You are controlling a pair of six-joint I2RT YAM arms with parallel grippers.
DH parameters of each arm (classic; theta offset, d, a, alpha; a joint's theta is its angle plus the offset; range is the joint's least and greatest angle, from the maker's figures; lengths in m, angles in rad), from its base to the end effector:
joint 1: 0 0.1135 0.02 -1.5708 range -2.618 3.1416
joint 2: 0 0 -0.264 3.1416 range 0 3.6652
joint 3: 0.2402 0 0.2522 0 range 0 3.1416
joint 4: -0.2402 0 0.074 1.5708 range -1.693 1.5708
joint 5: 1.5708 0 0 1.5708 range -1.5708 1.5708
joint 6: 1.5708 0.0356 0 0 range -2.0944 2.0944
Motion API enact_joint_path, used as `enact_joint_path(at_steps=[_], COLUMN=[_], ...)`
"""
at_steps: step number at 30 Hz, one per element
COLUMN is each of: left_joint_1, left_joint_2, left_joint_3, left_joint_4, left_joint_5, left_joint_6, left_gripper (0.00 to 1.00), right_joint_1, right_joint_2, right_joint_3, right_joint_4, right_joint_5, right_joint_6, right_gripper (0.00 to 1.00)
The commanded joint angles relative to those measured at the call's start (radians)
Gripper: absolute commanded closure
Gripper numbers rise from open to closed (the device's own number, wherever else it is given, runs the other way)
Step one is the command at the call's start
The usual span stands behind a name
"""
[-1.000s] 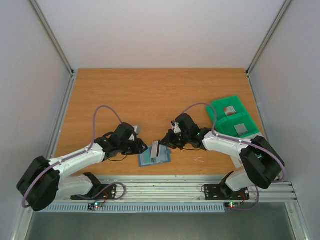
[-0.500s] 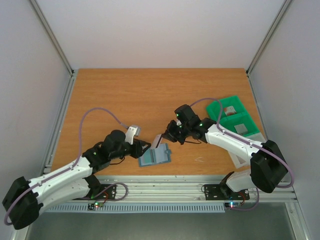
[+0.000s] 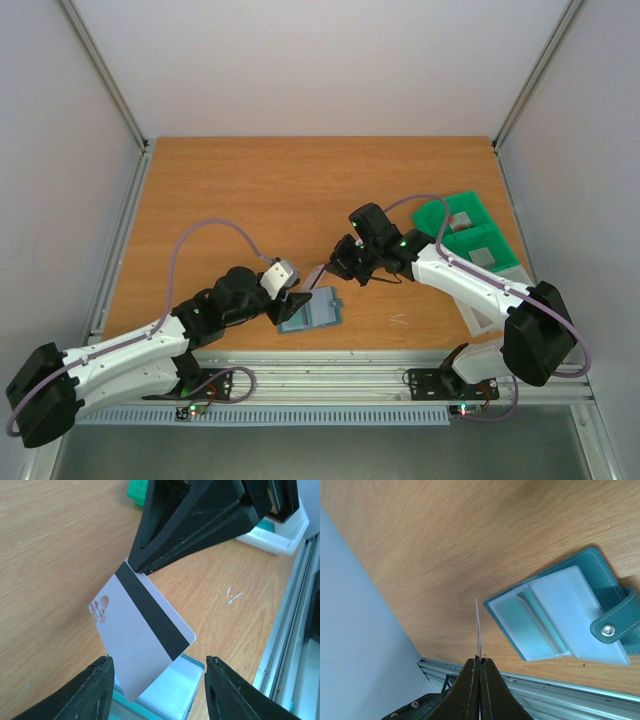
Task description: Take the credit cards out of the card holder
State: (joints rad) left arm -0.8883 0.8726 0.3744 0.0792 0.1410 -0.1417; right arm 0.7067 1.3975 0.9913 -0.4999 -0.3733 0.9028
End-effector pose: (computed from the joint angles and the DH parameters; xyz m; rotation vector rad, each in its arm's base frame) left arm 0.1184 -0.1537 0.2069 0.8451 1.8969 -0.7909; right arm 0.2116 0.1977 0.2475 0.0909 2.7568 1.0450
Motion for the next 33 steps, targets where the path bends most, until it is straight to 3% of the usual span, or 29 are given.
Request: enact_joint_path(at_steps=[1, 6, 14, 17, 21, 25, 33], left_joint_1=[-0.015, -0.02, -0.023, -0.027, -0.029, -0.029, -0.029], left_joint_2=[0.047, 0.069, 0.109, 0.109, 0.093, 0.071, 0.056], left_joint_3=[0.046, 0.044, 0.044, 0.044, 0.043, 0.044, 0.05], left_joint_4=[0.084, 0.099, 0.109, 0.12, 0.118, 0.082, 0.019], left_joint_5=[-0.011, -0.038, -0.101, -0.117, -0.116, -0.131, -0.108], left_joint_6=[0.13, 0.175, 0.201, 0.208, 0.214, 0.199, 0.067], left_gripper=[0.48, 0.48, 0.57, 0.69, 0.98, 1.0, 1.0], right_joint_1=[-0.003, -0.004, -0.003, -0.003, -0.003, -0.004, -0.005], right_joint_2=[-0.03, -0.033, -0.028, -0.022, -0.019, -0.022, -0.136], right_joint_3=[0.015, 0.015, 0.001, -0.004, -0.023, -0.046, -0.15], right_joint_4=[-0.001, 0.006, 0.061, 0.076, 0.11, 0.15, 0.251], right_joint_5=[0.0, -0.01, -0.056, -0.073, -0.093, -0.101, -0.099], right_joint_6=[0.031, 0.034, 0.041, 0.041, 0.033, -0.025, -0.296], right_gripper=[0.99, 0.99, 0.99, 0.99, 0.99, 0.99, 0.72])
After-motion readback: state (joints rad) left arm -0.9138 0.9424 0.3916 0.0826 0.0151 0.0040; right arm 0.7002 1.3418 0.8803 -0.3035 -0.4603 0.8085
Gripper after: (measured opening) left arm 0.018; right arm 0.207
